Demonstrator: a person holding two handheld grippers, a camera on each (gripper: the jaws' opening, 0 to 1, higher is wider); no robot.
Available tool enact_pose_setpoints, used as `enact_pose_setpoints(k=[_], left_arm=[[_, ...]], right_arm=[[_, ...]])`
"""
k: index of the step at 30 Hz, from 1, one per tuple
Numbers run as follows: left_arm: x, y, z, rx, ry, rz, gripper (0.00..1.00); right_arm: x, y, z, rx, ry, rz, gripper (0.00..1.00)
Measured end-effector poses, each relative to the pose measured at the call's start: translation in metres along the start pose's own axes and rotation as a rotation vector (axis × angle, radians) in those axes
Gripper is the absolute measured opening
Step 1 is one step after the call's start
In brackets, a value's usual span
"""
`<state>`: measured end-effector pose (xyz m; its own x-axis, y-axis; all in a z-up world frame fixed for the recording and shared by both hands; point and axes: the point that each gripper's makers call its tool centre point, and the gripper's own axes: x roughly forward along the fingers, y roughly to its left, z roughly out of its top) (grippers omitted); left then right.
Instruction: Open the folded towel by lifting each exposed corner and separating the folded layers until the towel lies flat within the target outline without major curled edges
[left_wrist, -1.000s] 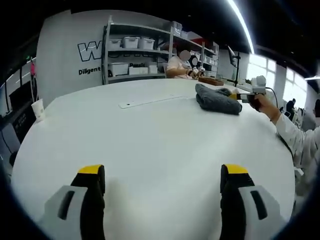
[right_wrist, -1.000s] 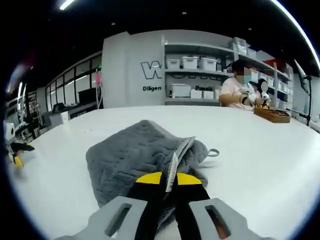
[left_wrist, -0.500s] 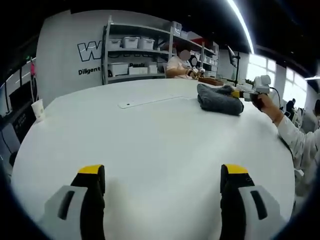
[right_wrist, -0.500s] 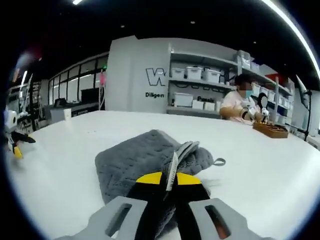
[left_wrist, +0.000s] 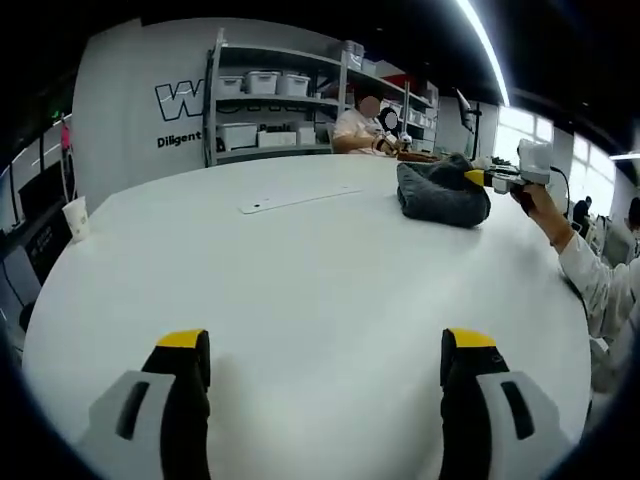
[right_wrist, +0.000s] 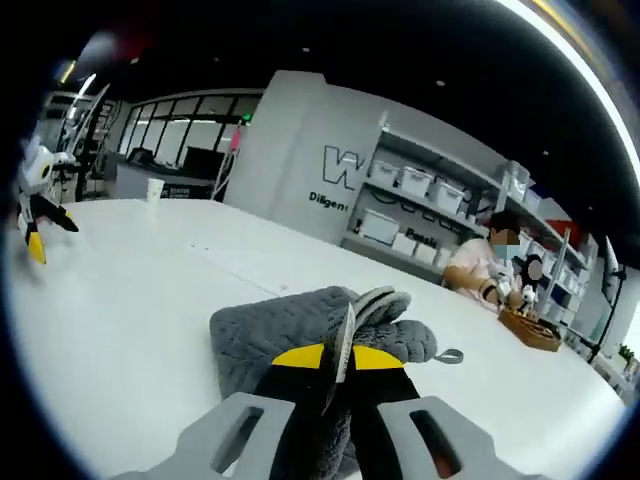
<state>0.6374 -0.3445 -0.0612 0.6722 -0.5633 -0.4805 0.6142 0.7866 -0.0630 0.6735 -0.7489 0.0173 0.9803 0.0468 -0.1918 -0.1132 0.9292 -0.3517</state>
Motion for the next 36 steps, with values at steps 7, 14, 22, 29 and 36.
enact_pose_setpoints(k=[7,14,22,29,36], left_arm=[[0.001,0.000,-0.002,0.002,0.008,0.001,0.94],[0.001,0.000,-0.003,-0.001,0.012,0.004,0.93],[0.000,0.000,-0.003,-0.002,0.012,0.005,0.93],[0.000,0.000,-0.005,-0.001,0.015,0.008,0.93],[0.000,0.001,-0.006,-0.002,0.021,0.010,0.93]], right_arm=[[-0.003,0.017,0.010,-0.123,-0.018,-0.002,0.01],[-0.008,0.040,0.027,-0.281,-0.070,0.015,0.01],[-0.012,0.075,0.037,-0.488,-0.110,0.031,0.01],[-0.017,0.101,0.041,-0.629,-0.136,0.057,0.01],[-0.017,0.122,0.040,-0.704,-0.159,0.092,0.01]])
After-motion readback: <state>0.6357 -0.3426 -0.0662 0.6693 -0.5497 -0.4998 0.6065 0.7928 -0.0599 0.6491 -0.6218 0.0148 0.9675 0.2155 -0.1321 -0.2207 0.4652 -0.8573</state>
